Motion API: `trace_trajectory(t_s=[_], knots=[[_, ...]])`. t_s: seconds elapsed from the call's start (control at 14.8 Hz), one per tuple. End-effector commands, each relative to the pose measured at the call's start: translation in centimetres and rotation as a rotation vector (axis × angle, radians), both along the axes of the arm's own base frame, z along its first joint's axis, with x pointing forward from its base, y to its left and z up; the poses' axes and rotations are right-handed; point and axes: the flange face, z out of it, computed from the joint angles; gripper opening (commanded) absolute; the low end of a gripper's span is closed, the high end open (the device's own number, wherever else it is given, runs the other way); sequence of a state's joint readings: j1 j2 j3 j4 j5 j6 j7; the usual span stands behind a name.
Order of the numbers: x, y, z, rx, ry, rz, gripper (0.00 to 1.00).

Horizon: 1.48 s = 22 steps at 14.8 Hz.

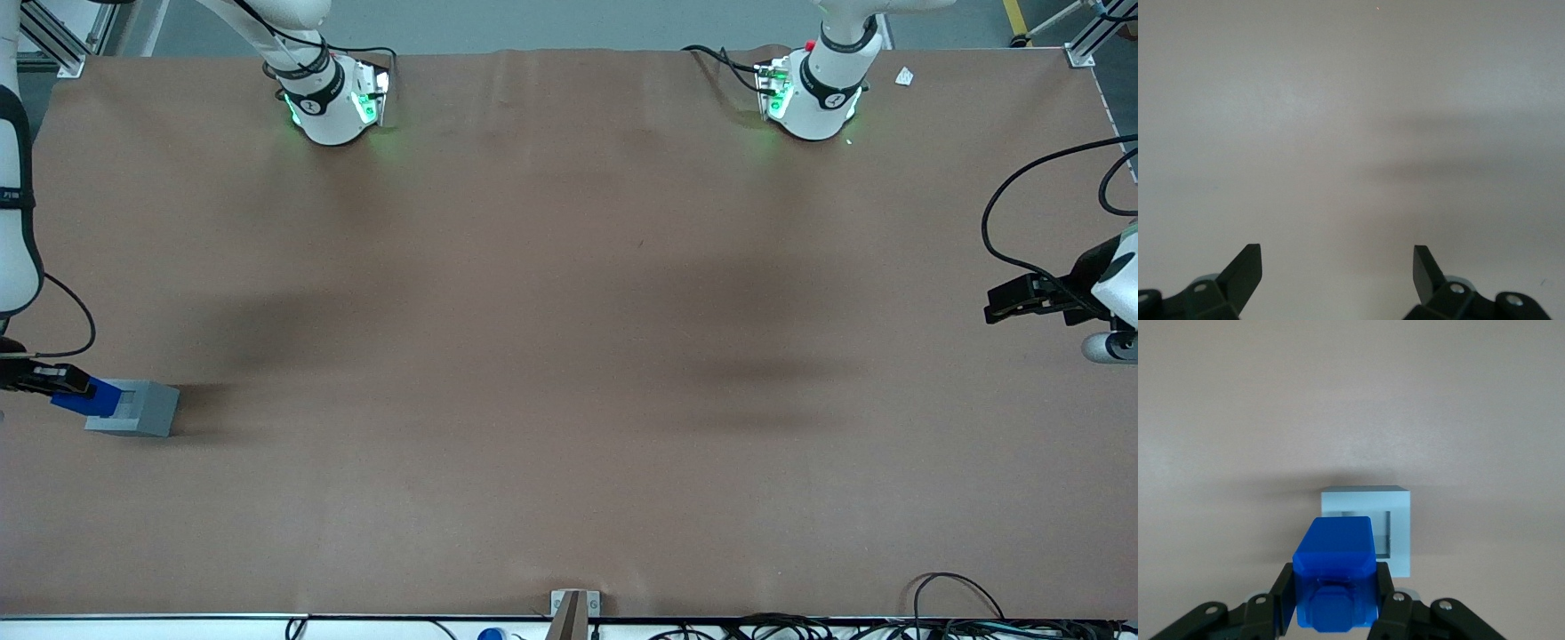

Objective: Insert blue part into gray base with right arm
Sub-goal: 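Lower the blue block into the gray base's opening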

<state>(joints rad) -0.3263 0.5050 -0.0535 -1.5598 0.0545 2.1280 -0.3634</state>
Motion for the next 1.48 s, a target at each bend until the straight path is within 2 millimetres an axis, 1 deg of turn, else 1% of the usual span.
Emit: trace_trajectory(t_s=[0.0,0.13,0.4,0.54,0.81,1.01,1.08,1.42], knots=[[0.3,-0.8,-0.5,0.016,0.032,0.008,0.22],[0.6,-1.8,-1.3,0.026,0.038,-0.005,0.22],[0.6,-2.0,-1.9,0.026,0.044,-0.001,0.22],[0.6,-2.2,-2.8,0.029,0.049,0.001,0.22],[1.0,-2.6,-3.4,0.029,0.050,-0.002,0.22],[1.1,-2.4,-3.6,0.028,0.050,-0.002,0.22],[1.0,-2.5,-4.0,0.032,0.055,-0.004,0.22],[1.0,-2.6,-4.1,0.032,0.057,-0.007,0.22]])
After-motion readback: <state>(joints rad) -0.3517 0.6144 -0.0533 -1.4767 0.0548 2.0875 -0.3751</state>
